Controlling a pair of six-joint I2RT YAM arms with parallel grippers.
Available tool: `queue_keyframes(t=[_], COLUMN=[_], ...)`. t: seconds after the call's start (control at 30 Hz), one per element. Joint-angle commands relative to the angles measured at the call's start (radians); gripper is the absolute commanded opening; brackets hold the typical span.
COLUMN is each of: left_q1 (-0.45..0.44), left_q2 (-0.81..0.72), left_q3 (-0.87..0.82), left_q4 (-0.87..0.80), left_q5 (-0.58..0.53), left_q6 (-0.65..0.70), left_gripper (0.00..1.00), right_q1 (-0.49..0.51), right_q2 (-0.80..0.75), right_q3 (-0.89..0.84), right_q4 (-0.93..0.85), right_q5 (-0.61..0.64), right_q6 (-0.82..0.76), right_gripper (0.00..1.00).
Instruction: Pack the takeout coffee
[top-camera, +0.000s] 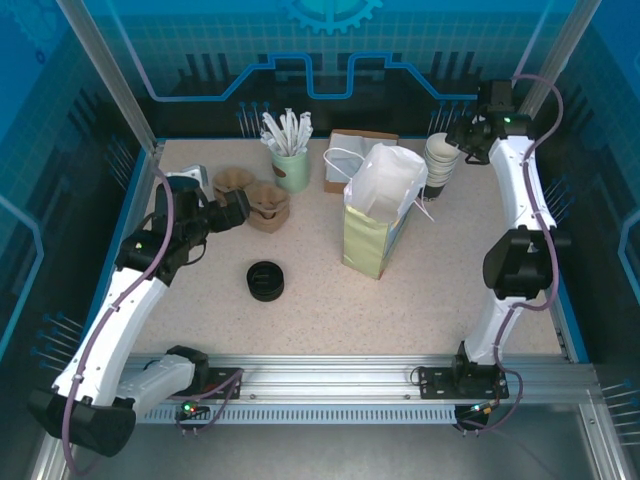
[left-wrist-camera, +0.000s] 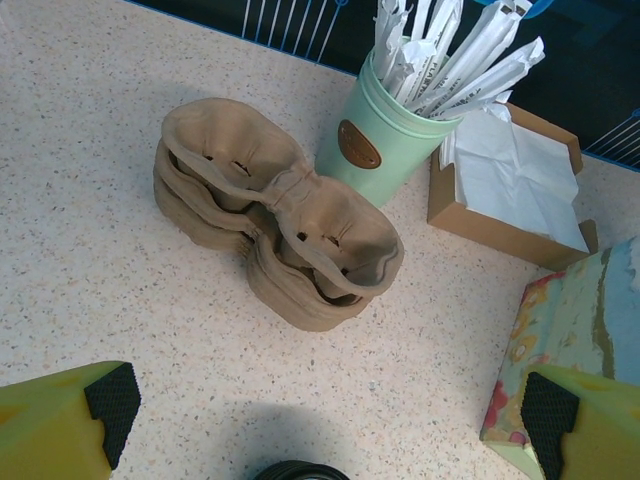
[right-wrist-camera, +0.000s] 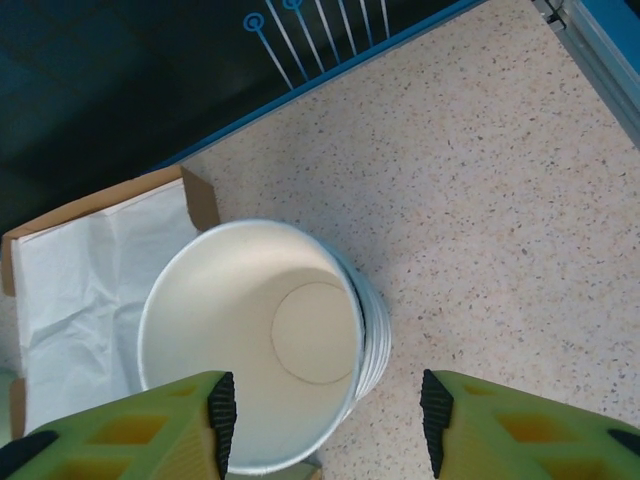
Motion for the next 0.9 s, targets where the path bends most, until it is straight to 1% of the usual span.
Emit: queue_keyframes(t=[0.0, 0.33, 0.47, 0.73, 0.8, 0.87], left_q1=[-0.007, -0.007, -0.007, -0.007, -0.007, -0.007], left_q2=[0.004, 0.021, 0.031, 0.044, 0.046, 0.053], left_q3=[-0.002, -0.027, -0.030, -0.033, -0.035, -0.035], left_q4=[0.012, 0.040, 0.044, 0.051, 0.052, 0.052], left_q5=[0.025, 0.026, 0.025, 0.016, 0.014, 0.011], left_q6=[0.012, 0.018, 0.015, 0.020, 0.021, 0.021], left_gripper=[0.99, 0.99, 0.99, 0.99, 0.99, 0.99], right_q1=[0.011, 0.019, 0.021, 0.021, 0.021, 0.021], right_q2=[0.032, 0.088, 0.109, 0.137, 0.141, 0.149], right_q3=[0.061, 0.091, 0.102, 0.113, 0.116, 0.127], right_q4=[-0.057, -0.063, -0.068, -0.068, -0.066, -0.069], right_q5=[0.045, 0.058, 0.058, 0.059, 0.059, 0.059], right_q6=[-0.002, -0.011, -0.018, -0.022, -0.024, -0.028], right_gripper=[0.53, 0.47, 0.41, 0.36, 0.33, 0.27])
